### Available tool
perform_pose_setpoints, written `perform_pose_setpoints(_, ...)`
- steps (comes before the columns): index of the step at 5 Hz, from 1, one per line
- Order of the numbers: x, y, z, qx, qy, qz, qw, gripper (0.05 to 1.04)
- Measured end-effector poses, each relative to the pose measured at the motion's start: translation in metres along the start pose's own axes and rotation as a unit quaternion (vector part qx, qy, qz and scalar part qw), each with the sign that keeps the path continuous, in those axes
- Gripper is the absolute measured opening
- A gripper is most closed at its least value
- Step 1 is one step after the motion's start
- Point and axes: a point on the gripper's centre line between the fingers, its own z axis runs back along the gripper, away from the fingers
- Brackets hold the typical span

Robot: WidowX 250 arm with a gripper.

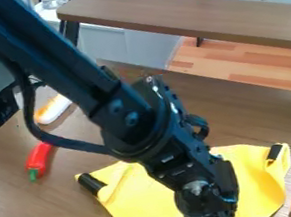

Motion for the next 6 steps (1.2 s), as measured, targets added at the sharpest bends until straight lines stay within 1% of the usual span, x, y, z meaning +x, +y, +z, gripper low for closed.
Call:
perform_pose_setpoints(1,0.003,0.003,-0.005,-0.001,0.0,0.003,1.0,1.0)
perform_pose_setpoints(2,0.0,0.003,-0.011,-0.006,0.007,0.011,0.9999,0.954)
perform_pose_setpoints(4,-0.001,0.001,-0.019,-0.008,0.014,0.01,0.9998,0.373)
perform_pose_setpoints(5,-0.001,0.002,-0.019,-0.007,0.011,0.01,0.9999,0.151)
perform_pose_setpoints(6,-0.005,0.006,-0.017,-0.012,0.009,0.026,0.9996,0.056)
